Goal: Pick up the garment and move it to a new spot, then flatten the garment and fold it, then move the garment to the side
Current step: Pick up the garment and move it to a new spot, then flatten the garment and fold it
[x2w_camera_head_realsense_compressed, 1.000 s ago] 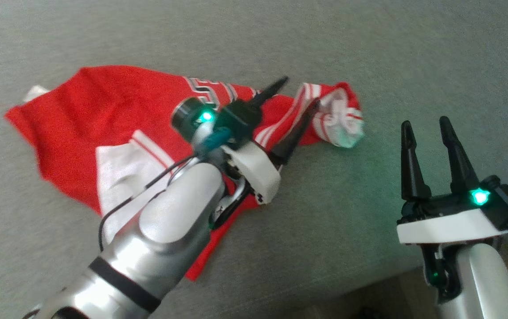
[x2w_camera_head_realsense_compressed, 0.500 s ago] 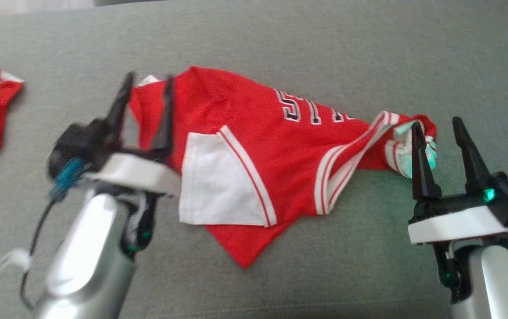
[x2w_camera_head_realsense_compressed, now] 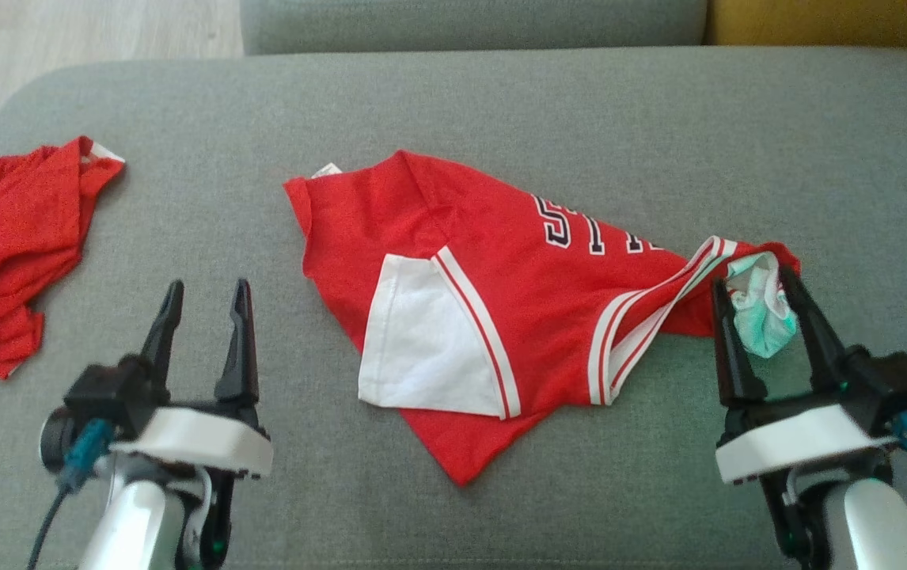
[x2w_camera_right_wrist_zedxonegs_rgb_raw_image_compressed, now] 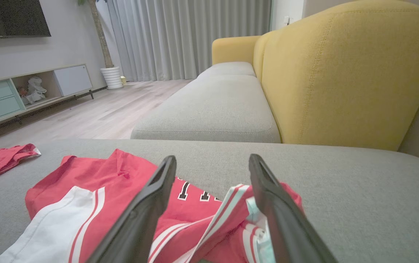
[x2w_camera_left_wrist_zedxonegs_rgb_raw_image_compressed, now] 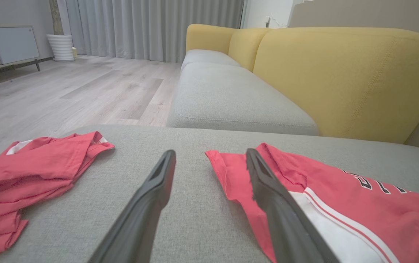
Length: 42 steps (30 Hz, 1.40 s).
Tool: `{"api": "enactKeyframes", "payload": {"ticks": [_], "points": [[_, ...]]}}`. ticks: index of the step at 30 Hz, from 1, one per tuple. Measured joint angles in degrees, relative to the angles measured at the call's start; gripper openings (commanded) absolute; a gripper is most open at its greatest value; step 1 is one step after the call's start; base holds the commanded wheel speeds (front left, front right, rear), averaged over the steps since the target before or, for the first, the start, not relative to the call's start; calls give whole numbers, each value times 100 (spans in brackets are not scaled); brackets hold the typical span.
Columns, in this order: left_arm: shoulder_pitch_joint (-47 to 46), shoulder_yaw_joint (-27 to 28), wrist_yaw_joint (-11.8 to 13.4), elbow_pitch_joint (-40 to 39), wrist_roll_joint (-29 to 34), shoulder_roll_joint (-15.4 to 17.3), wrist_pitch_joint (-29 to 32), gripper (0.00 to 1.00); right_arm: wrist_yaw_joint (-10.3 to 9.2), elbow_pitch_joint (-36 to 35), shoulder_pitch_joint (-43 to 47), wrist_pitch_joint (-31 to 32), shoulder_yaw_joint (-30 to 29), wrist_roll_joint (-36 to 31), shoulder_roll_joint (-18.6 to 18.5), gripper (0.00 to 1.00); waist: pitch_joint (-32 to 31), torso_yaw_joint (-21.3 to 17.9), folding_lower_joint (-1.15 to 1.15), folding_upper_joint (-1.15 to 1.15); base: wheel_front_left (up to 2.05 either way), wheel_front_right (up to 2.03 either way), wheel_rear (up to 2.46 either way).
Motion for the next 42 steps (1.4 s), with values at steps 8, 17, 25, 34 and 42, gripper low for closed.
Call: {"api": "enactKeyframes", "payload": {"ticks": [8,17,25,34,42], "points": [[551,44,1,-146,136,-14,0,100,1,-8,326,67,104,-24,1,100,-316,-74,0,0,0,0,0],[842,51,0,-215,187,-14,0,100,0,-71,608,162,114,24,1,100,-531,-87,0,0,0,0,0],[842,46,0,-245,188,-14,0,100,0,-156,621,210,113,23,1,100,-533,-115,0,0,0,0,0],[842,33,1,-245,188,-15,0,100,0,-185,621,210,111,18,1,100,-479,-110,0,0,0,0,0],[837,16,1,-245,188,-15,0,100,0,-157,615,254,154,15,1,100,-371,-78,0,0,0,0,0]]}}
